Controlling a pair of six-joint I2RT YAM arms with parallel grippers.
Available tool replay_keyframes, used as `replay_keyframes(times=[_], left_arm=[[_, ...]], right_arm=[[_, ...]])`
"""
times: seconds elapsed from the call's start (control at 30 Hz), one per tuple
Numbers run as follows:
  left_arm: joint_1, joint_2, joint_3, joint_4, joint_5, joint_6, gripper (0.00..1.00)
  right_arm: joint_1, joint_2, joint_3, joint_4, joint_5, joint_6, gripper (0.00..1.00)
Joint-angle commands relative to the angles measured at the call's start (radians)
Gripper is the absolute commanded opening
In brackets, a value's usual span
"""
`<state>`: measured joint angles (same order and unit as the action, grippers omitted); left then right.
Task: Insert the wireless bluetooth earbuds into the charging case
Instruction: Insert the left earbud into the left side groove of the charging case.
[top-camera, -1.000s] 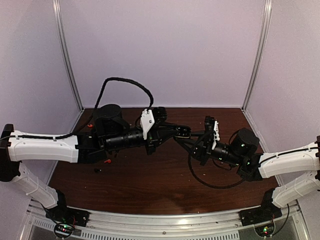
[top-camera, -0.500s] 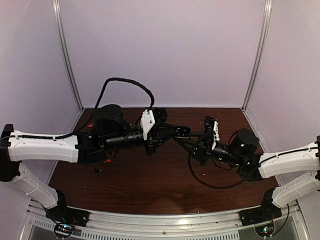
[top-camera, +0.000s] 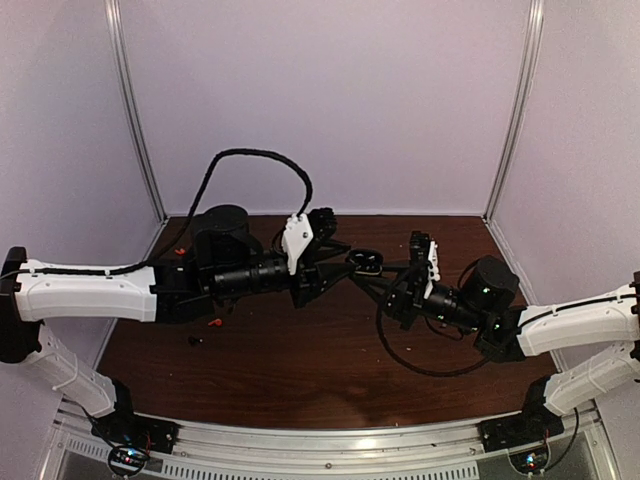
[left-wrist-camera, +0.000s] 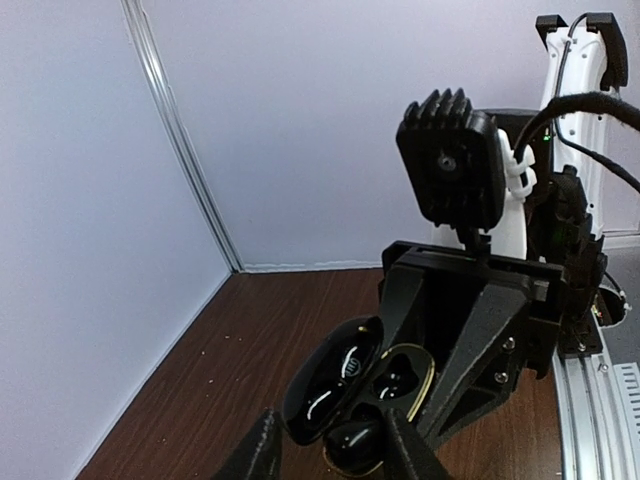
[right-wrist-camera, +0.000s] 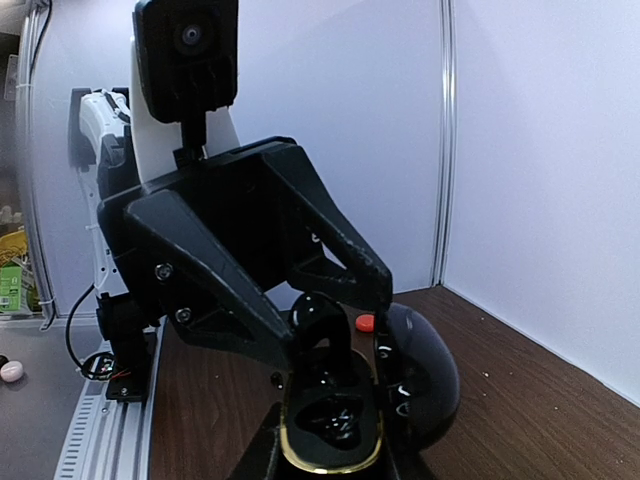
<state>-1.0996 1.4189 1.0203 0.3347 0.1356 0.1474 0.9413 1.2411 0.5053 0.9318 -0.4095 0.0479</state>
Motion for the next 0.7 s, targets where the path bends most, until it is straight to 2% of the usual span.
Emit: replay_keyframes(times=[0.0,0.23,0.43,0.67], left_arm=[[0.014,0.015,0.031,-0.022,-0.043,-0.010,0.38],[0.014,-0.021,-0.002,-0.019,0.019,-0.003,0.50],[0.014,-0.095,-0.048,-0.081,0.096,0.060,0.68],[0.014,-0.187,-0.069,-0.116,0.087,0.047,0.72]], right_arm=[[0.007,-0.013,0.013,0.075,-0.025,-0.009,0.00],[0.005,-0.014,0.004,0.075,-0.018,0.005,0.00],[0.001,-0.018,-0.003,0.067,-0.021,0.014,0.00],[-0.001,-0.033,-0.013,0.031,-0.061,0.003,0.00]])
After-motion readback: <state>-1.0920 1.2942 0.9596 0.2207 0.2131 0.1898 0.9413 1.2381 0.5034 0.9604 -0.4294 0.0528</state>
